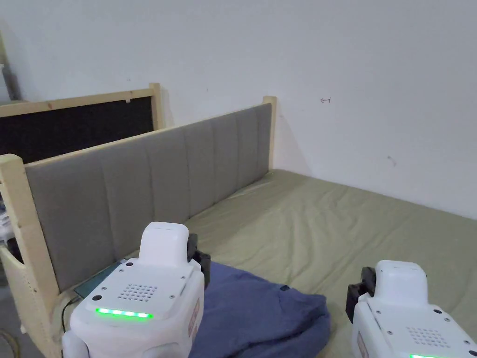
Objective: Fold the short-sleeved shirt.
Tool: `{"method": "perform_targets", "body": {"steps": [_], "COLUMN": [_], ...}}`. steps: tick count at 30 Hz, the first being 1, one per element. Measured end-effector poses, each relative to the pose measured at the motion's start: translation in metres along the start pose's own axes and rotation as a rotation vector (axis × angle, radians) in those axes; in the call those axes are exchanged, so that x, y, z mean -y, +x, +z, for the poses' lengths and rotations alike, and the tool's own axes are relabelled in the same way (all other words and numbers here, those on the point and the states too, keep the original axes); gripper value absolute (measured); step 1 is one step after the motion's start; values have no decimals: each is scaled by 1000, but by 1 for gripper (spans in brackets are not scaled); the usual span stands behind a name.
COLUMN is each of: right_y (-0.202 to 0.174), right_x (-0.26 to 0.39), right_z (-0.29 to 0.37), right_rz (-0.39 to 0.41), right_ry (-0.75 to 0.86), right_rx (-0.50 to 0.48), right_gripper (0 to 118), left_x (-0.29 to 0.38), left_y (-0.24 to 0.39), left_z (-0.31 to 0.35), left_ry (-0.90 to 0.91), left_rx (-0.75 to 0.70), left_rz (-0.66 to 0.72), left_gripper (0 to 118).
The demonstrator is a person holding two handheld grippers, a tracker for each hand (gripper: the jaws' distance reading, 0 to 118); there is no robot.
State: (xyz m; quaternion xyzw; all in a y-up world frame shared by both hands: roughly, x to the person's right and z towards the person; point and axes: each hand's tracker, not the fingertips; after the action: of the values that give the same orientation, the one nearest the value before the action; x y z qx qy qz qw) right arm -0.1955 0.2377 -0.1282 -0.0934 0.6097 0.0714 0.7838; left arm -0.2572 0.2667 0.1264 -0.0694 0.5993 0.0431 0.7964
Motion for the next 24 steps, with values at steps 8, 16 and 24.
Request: {"method": "perform_targets", "body": {"steps": [8, 16, 24], "right_y": [-8, -6, 1], "right_x": [7, 18, 35], "right_z": [-19, -38, -67], "right_rz": [-5, 10, 11], "right_ry": [-60, -110, -202], "right_rx": [-32, -22, 2], "right_gripper": [0, 0, 0], "left_x": [22, 101, 168], "left_y": [-2, 9, 29], "left_z": [-36, -163, -232], "left_ry": [-158, -570, -850], "left_rx": [52, 171, 215], "left_rz": [22, 43, 52], "left_gripper": [0, 0, 115]}}
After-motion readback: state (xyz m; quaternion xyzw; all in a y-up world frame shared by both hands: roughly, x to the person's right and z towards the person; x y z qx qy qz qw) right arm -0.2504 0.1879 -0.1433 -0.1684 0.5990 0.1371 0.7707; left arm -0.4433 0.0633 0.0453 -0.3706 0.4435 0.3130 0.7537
